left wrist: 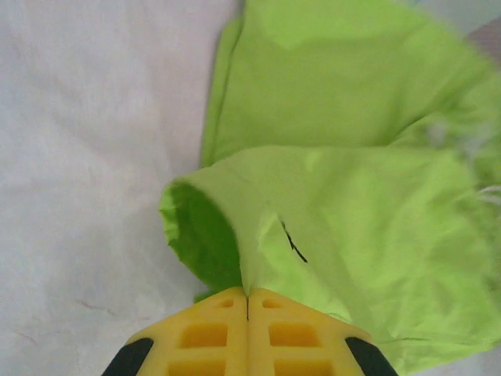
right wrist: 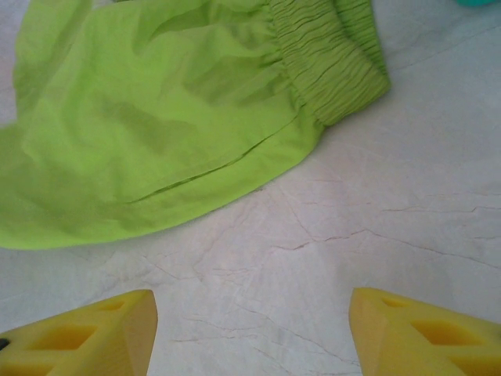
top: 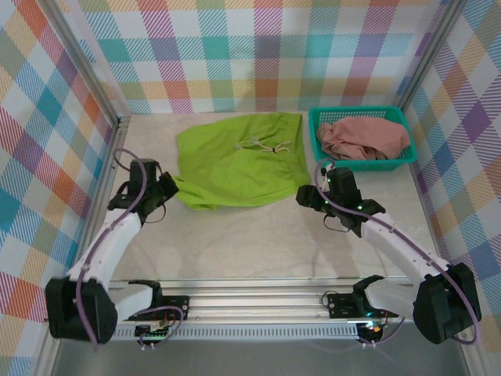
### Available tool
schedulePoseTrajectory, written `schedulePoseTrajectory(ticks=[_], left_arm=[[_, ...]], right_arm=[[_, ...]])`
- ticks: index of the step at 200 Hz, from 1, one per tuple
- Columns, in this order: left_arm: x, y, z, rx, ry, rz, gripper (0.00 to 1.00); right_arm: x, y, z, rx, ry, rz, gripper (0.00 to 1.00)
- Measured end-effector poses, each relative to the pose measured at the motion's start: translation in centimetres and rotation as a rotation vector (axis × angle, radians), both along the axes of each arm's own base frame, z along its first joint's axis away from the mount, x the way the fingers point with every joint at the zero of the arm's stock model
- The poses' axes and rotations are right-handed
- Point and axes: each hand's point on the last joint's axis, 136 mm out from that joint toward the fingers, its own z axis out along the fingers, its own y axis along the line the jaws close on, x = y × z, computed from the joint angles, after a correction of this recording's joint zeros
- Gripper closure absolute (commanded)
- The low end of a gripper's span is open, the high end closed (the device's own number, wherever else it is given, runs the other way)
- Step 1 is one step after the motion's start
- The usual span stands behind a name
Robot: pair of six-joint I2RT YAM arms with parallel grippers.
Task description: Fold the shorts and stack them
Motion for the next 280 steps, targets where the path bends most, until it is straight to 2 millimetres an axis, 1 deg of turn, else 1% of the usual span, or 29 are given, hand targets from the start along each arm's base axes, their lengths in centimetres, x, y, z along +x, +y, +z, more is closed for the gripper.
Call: schedulePoseTrajectory(ticks=[8,16,23,34,51,66,78,94,115,135,157,172,186,211,233,262,280], left_arm=[[-0.3,0.3,2.0,0.016,-0.047,0.005,1.00],[-0.7,0.6,3.4,0.032,-0.079,0.009,1.00],[-1.1,0.9,4.3,0.046,-0.095,0.013,1.00],[-1.7,1.2,4.7,0.066,-0.095,0.018,1.00],[-2.3,1.7,4.0,0.101,-0.054,0.026,1.00],[-2.7,2.0,3.0,0.123,-0.009,0.025,1.00],[-2.8,2.0,2.5,0.132,0.014,0.021,1.00],[-2.9,2.0,1.9,0.137,0.039,0.017,1.00],[-3.0,2.1,1.3,0.138,0.051,0.017,1.00],[-3.3,2.1,0.7,0.140,0.066,0.016,1.00],[-3.5,2.1,0.2,0.141,0.079,0.015,1.00],[-3.5,2.1,0.0,0.141,0.083,0.014,1.00],[-3.6,2.1,-0.2,0.142,0.087,0.014,1.00],[-3.7,2.1,-0.6,0.142,0.094,0.013,1.00],[-3.8,2.1,-1.0,0.142,0.102,0.012,1.00],[-3.9,2.0,-1.4,0.139,0.110,0.008,1.00],[-3.8,2.0,-1.4,0.138,0.104,0.008,1.00]], right_arm=[[0.3,0.0,0.1,-0.013,-0.002,0.002,0.34],[0.7,0.0,0.4,-0.025,-0.005,0.002,0.34],[1.1,0.1,0.5,-0.036,-0.007,0.006,0.34],[1.9,0.4,0.8,-0.050,-0.010,0.017,0.35],[3.1,1.0,1.0,-0.068,-0.003,0.033,0.35],[4.2,1.6,0.7,-0.078,0.015,0.047,0.36],[5.0,2.3,-0.1,-0.084,0.042,0.065,0.37],[6.4,3.2,-1.8,-0.098,0.089,0.084,0.40],[7.9,4.0,-3.8,-0.115,0.143,0.094,0.40],[9.4,4.6,-5.2,-0.138,0.175,0.104,0.40],[11.3,4.9,-6.3,-0.151,0.205,0.102,0.43],[12.0,4.7,-7.2,-0.150,0.231,0.099,0.46],[12.0,4.7,-8.0,-0.144,0.261,0.107,0.46],[11.3,4.4,-9.3,-0.136,0.320,0.115,0.47],[10.7,4.5,-9.5,-0.134,0.345,0.124,0.46],[10.4,4.6,-9.8,-0.132,0.357,0.138,0.51],[10.3,4.8,-10.0,-0.122,0.367,0.150,0.51]])
